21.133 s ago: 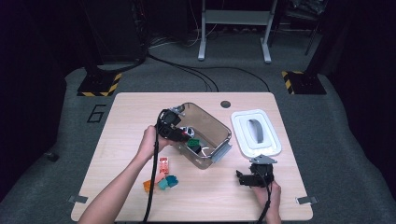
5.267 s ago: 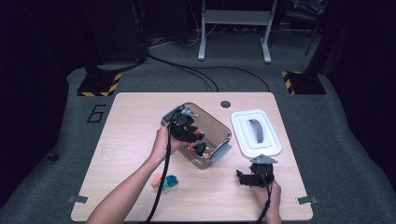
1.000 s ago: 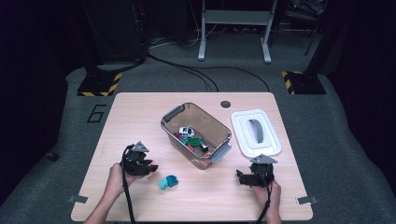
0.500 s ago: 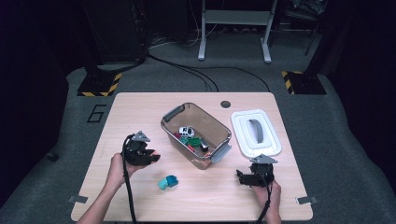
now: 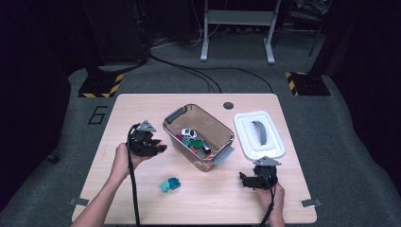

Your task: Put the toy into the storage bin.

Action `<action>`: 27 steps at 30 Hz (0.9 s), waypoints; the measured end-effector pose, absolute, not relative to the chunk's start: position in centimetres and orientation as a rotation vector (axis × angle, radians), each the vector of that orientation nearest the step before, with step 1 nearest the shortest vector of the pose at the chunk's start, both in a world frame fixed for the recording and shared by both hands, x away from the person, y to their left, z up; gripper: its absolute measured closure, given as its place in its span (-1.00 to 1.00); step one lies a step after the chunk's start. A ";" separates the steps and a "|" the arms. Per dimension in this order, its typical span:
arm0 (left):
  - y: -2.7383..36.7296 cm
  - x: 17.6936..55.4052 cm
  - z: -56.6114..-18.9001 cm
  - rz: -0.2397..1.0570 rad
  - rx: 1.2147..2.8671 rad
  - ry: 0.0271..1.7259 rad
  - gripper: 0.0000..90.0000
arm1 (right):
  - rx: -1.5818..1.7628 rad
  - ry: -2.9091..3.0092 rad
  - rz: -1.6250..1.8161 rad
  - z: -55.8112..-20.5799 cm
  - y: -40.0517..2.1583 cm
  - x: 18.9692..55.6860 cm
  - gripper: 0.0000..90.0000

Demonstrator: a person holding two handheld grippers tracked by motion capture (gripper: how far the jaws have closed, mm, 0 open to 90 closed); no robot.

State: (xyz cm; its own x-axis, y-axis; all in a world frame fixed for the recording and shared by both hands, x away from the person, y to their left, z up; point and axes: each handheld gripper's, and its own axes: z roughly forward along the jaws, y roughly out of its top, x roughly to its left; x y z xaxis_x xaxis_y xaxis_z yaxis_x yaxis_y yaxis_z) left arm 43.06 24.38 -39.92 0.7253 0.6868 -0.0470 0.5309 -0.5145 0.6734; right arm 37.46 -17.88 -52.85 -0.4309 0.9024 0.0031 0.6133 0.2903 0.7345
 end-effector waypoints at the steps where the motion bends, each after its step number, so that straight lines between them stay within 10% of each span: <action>1: 24.1 43.2 -39.7 0.307 2.237 0.911 0.47 | 1.356 2.152 0.943 -52.9 -17.9 37.5 -0.78; 27: 18.4 45.8 -35.1 0.329 2.224 0.778 0.47 | 1.356 2.153 0.945 -52.9 -17.9 37.5 -0.78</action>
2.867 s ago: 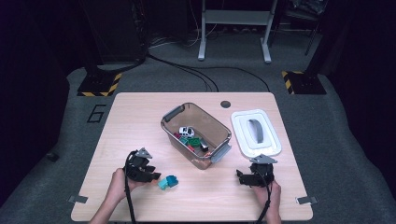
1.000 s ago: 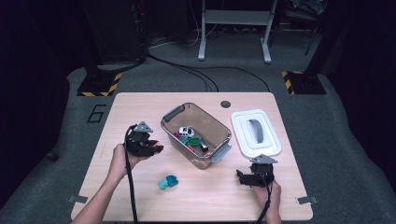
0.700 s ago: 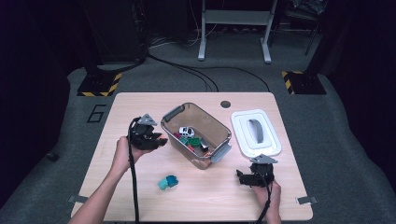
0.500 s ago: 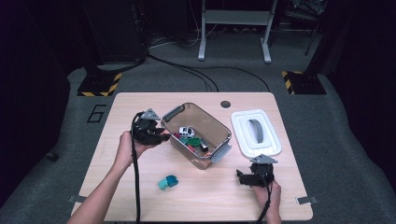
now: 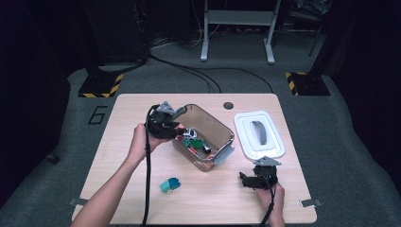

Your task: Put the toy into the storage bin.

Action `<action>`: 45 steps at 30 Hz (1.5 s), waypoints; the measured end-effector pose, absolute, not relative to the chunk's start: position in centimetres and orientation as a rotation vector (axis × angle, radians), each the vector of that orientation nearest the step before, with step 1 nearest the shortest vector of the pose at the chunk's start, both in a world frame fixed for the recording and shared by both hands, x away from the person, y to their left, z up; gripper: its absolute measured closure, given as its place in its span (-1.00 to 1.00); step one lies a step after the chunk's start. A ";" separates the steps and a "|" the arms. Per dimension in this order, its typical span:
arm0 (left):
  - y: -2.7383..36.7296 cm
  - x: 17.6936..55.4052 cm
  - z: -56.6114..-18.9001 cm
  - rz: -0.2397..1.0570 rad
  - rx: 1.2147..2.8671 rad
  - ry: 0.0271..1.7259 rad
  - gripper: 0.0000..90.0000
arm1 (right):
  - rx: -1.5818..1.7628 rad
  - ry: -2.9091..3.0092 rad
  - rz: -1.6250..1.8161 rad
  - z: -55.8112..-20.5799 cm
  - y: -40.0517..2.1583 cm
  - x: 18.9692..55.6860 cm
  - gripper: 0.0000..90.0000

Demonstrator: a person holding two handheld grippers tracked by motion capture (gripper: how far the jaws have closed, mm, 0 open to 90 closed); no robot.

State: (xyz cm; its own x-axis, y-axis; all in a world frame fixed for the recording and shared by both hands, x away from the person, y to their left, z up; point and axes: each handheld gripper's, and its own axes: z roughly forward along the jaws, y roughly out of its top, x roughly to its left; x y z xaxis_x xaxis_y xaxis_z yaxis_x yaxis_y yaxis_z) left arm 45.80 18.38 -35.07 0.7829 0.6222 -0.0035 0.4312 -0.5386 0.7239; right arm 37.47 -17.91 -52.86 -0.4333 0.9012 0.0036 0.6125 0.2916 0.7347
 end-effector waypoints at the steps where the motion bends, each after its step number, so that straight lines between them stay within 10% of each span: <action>1: 18.1 45.8 -35.0 0.327 2.224 0.776 0.47 | 1.357 2.153 0.945 -52.9 -17.9 37.5 -0.78; 45: 13.4 45.6 -38.2 0.126 2.294 0.717 0.47 | 1.355 2.153 0.943 -52.9 -17.9 37.5 -0.78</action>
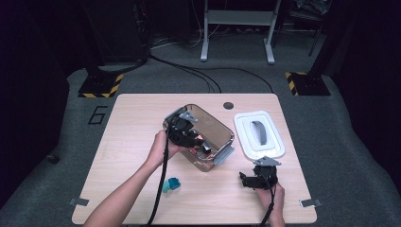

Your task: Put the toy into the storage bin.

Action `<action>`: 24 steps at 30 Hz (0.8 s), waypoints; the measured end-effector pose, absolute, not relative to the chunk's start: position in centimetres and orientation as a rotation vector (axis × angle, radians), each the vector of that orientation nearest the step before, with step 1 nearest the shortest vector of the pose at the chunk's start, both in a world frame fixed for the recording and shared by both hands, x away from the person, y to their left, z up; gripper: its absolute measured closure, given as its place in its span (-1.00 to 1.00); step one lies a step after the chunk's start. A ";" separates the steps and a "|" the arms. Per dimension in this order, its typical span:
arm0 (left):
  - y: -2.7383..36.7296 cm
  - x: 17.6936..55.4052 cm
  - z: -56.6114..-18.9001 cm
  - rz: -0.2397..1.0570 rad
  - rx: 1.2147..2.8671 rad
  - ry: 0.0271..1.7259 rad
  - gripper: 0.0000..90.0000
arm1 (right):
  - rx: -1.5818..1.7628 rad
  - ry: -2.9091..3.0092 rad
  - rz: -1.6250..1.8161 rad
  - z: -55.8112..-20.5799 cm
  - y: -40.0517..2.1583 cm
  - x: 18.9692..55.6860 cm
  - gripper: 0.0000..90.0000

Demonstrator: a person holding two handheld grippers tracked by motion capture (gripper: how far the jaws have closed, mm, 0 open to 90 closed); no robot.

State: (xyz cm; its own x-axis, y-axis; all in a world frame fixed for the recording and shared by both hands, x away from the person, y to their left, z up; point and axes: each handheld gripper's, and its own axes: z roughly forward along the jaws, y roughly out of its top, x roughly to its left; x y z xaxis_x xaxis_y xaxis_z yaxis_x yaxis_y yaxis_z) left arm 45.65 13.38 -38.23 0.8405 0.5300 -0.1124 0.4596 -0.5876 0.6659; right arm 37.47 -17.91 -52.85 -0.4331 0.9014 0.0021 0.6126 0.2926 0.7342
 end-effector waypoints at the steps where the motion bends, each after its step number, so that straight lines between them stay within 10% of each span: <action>1: 13.4 45.6 -38.4 0.116 2.293 0.718 0.47 | 1.355 2.153 0.943 -52.9 -17.9 37.5 -0.78; 13: 13.4 45.5 -39.1 0.067 2.306 0.724 0.40 | 1.356 2.153 0.945 -52.9 -17.9 37.5 -0.78; 24: 14.3 44.8 -38.4 0.109 2.295 0.729 -0.14 | 1.355 2.153 0.943 -52.9 -17.9 37.5 -0.78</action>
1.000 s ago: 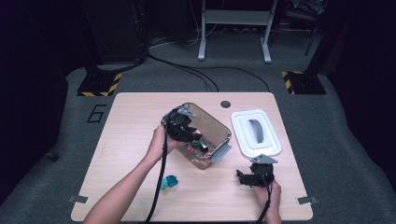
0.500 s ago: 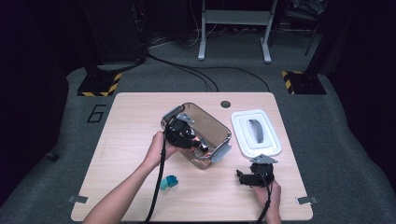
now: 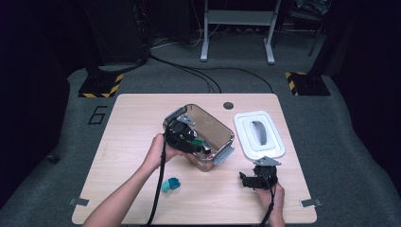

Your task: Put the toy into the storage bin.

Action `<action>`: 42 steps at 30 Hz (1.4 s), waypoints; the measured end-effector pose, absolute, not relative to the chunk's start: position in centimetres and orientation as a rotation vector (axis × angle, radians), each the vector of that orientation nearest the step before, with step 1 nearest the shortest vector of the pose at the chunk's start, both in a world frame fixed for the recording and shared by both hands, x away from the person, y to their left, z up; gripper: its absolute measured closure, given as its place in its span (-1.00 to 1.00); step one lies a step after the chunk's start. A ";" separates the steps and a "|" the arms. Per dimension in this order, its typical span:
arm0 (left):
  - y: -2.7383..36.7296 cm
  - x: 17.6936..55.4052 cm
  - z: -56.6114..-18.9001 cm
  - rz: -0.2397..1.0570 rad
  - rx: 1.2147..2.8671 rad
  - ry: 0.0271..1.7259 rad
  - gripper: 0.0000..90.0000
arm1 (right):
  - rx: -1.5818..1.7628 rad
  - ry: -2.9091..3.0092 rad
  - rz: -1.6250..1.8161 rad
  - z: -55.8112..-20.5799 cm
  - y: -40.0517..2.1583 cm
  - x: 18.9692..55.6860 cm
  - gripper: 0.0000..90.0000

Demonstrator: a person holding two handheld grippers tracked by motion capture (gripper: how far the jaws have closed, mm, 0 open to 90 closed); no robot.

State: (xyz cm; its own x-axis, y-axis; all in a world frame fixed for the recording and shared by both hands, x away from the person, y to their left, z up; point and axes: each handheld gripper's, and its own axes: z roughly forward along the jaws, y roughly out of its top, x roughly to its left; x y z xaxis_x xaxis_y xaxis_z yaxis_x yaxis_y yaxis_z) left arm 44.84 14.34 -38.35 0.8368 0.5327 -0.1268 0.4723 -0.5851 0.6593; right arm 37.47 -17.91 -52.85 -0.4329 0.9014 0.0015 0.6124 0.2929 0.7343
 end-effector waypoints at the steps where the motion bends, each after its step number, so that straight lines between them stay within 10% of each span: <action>1: 14.6 44.7 -38.2 0.119 2.287 0.733 -0.20 | 1.355 2.153 0.943 -52.9 -17.9 37.5 -0.78; 14: 18.9 41.6 -37.1 0.259 2.253 0.754 -0.64 | 1.356 2.152 0.943 -52.9 -17.9 37.5 -0.78; 36: 24.1 37.3 -46.8 0.178 2.308 0.921 -0.75 | 1.356 2.149 0.942 -52.9 -17.9 37.5 -0.78; 42: 24.2 36.3 -48.5 0.155 2.325 0.901 -0.48 | 1.356 2.150 0.943 -52.9 -17.9 37.5 -0.78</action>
State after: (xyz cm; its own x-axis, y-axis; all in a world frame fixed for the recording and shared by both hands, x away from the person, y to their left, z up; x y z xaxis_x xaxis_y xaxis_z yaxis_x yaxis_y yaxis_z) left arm 36.32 24.21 -48.54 0.7588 0.6416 -0.1123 0.5670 -0.5657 0.5988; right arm 37.50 -17.92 -52.86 -0.4313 0.9022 0.0013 0.6118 0.2914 0.7354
